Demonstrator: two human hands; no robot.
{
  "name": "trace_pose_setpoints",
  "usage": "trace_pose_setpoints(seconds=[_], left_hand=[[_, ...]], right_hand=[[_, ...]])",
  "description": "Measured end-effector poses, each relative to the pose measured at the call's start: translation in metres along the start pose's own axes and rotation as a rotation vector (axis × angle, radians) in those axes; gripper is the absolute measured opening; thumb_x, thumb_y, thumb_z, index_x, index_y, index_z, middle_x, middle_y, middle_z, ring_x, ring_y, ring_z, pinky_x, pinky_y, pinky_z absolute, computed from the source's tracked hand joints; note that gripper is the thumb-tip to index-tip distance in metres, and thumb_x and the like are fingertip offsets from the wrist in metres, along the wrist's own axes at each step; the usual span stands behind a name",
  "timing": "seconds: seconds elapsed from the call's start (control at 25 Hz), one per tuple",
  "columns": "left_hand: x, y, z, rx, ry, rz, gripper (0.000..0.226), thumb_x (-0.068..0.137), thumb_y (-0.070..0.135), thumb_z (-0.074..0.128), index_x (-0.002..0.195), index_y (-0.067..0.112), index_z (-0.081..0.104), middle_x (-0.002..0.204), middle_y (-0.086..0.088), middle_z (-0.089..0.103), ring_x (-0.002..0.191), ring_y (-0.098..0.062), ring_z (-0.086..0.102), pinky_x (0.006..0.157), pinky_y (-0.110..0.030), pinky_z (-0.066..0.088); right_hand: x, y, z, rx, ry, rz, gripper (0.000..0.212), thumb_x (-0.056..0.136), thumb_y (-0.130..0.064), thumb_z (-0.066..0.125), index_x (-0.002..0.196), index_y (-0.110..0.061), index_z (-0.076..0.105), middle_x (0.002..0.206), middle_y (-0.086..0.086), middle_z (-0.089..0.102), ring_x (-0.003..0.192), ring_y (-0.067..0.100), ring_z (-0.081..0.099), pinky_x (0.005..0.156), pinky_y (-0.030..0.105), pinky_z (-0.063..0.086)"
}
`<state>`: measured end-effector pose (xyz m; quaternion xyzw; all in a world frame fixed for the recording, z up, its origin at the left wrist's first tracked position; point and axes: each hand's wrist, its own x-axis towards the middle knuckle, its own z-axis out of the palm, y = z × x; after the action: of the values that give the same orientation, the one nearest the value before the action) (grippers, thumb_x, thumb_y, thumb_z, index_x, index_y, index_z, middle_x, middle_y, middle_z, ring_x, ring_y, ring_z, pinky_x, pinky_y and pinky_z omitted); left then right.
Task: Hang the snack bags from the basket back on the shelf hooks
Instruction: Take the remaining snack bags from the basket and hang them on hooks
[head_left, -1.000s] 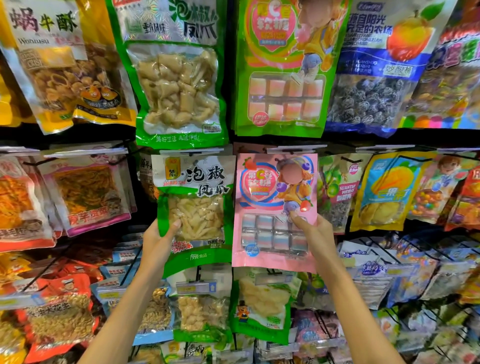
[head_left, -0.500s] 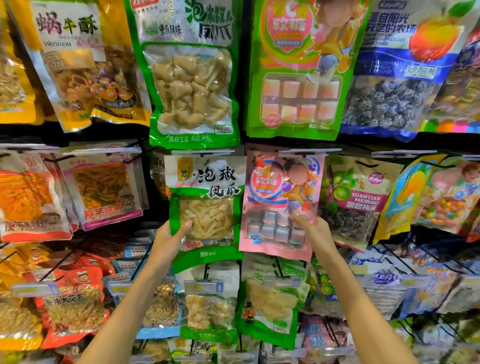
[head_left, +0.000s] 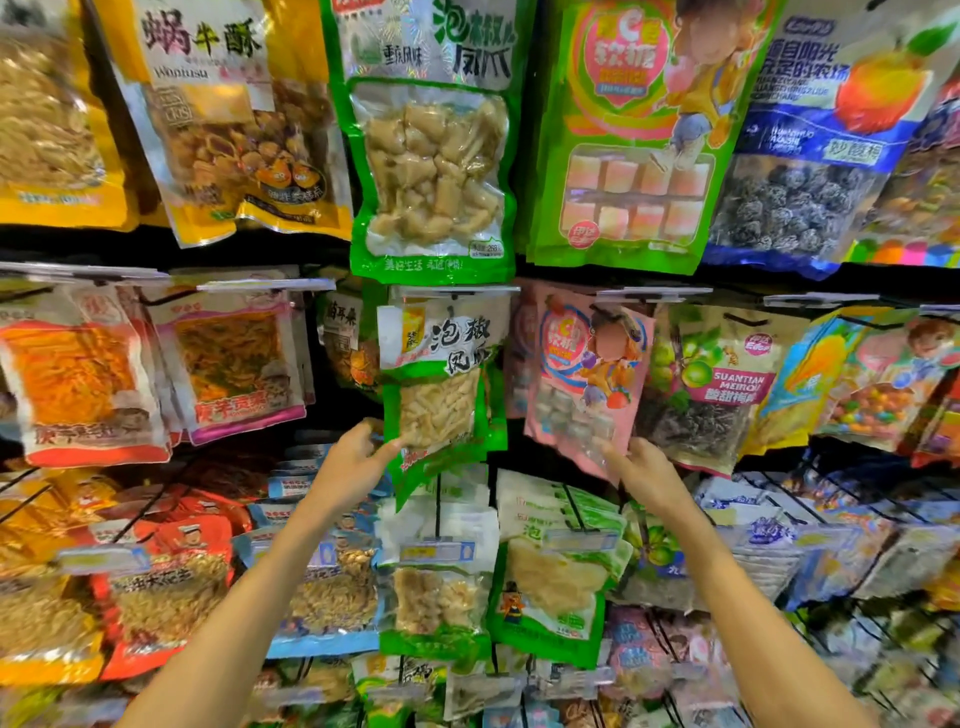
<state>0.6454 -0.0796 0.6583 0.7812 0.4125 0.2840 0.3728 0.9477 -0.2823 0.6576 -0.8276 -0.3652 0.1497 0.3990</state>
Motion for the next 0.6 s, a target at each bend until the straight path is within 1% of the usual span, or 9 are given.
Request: trace_pose_setpoints(seconds=[0.04, 0.08, 0.12, 0.2, 0.28, 0.36, 0.44, 0.48, 0.6], left_hand=[[-0.001, -0.005, -0.004, 0.089, -0.006, 0.003, 0.032, 0.100, 0.037, 0.053, 0.120, 0.013, 0.051, 0.101, -0.001, 0.062, 0.091, -0.025, 0.061, 0.075, -0.038, 0.049], [-0.002, -0.008, -0.009, 0.155, -0.011, 0.017, 0.034, 0.100, 0.035, 0.052, 0.125, 0.011, 0.050, 0.110, -0.007, 0.064, 0.095, -0.027, 0.062, 0.076, -0.039, 0.049], [-0.004, -0.012, -0.014, 0.225, -0.026, 0.034, 0.036, 0.100, 0.033, 0.052, 0.129, 0.012, 0.049, 0.117, -0.010, 0.064, 0.099, -0.028, 0.062, 0.077, -0.038, 0.049], [-0.011, -0.014, -0.025, 0.463, -0.077, 0.084, 0.040, 0.100, 0.035, 0.050, 0.134, 0.015, 0.043, 0.119, -0.010, 0.063, 0.101, -0.028, 0.060, 0.077, -0.037, 0.048], [-0.018, -0.014, -0.036, 0.755, -0.120, 0.097, 0.044, 0.099, 0.042, 0.048, 0.137, 0.021, 0.039, 0.126, -0.007, 0.057, 0.113, -0.031, 0.053, 0.085, -0.043, 0.048], [-0.030, -0.012, -0.043, 0.907, -0.124, 0.104, 0.051, 0.099, 0.047, 0.046, 0.142, 0.025, 0.035, 0.139, -0.007, 0.048, 0.127, -0.033, 0.044, 0.096, -0.049, 0.044], [-0.043, -0.011, -0.048, 0.989, -0.136, 0.127, 0.056, 0.099, 0.050, 0.044, 0.148, 0.026, 0.029, 0.148, -0.007, 0.040, 0.135, -0.034, 0.037, 0.103, -0.051, 0.039], [-0.049, -0.010, -0.053, 1.004, -0.155, 0.126, 0.058, 0.099, 0.051, 0.042, 0.150, 0.027, 0.026, 0.150, -0.007, 0.037, 0.137, -0.034, 0.034, 0.105, -0.051, 0.037], [-0.068, -0.009, -0.069, 0.974, -0.207, 0.088, 0.060, 0.099, 0.052, 0.041, 0.152, 0.028, 0.023, 0.154, -0.008, 0.031, 0.139, -0.035, 0.031, 0.107, -0.053, 0.034]], right_hand=[[-0.006, 0.000, 0.000, -0.053, -0.024, 0.023, 0.055, 0.091, -0.061, 0.054, 0.111, -0.010, 0.054, 0.105, 0.007, 0.060, 0.098, 0.027, 0.060, 0.078, 0.041, 0.047], [-0.012, 0.000, 0.000, -0.117, -0.047, 0.040, 0.051, 0.095, -0.050, 0.057, 0.125, -0.009, 0.050, 0.116, 0.008, 0.058, 0.108, 0.029, 0.059, 0.081, 0.040, 0.047], [-0.018, 0.001, 0.000, -0.194, -0.066, 0.044, 0.055, 0.096, -0.044, 0.058, 0.135, -0.008, 0.045, 0.125, 0.010, 0.056, 0.113, 0.031, 0.056, 0.081, 0.039, 0.047], [-0.032, -0.004, 0.000, -0.380, -0.072, 0.035, 0.063, 0.097, -0.041, 0.059, 0.145, -0.008, 0.036, 0.135, 0.015, 0.050, 0.117, 0.033, 0.054, 0.083, 0.039, 0.049], [-0.046, -0.016, 0.004, -0.567, -0.065, 0.016, 0.064, 0.098, -0.042, 0.056, 0.148, -0.010, 0.032, 0.139, 0.016, 0.046, 0.121, 0.035, 0.050, 0.091, 0.042, 0.050], [-0.062, -0.029, 0.008, -0.729, -0.069, 0.029, 0.064, 0.098, -0.046, 0.052, 0.150, -0.014, 0.031, 0.147, 0.012, 0.039, 0.132, 0.036, 0.041, 0.102, 0.047, 0.045], [-0.081, -0.041, 0.012, -0.846, -0.074, 0.013, 0.065, 0.098, -0.050, 0.049, 0.151, -0.018, 0.029, 0.154, 0.009, 0.032, 0.139, 0.035, 0.032, 0.108, 0.048, 0.039], [-0.091, -0.046, 0.015, -0.889, -0.071, -0.007, 0.066, 0.098, -0.051, 0.049, 0.151, -0.019, 0.029, 0.155, 0.009, 0.030, 0.141, 0.034, 0.030, 0.109, 0.048, 0.037], [-0.120, -0.060, 0.027, -0.911, -0.021, -0.094, 0.065, 0.097, -0.052, 0.051, 0.150, -0.019, 0.033, 0.155, 0.010, 0.031, 0.142, 0.031, 0.030, 0.110, 0.047, 0.037]])
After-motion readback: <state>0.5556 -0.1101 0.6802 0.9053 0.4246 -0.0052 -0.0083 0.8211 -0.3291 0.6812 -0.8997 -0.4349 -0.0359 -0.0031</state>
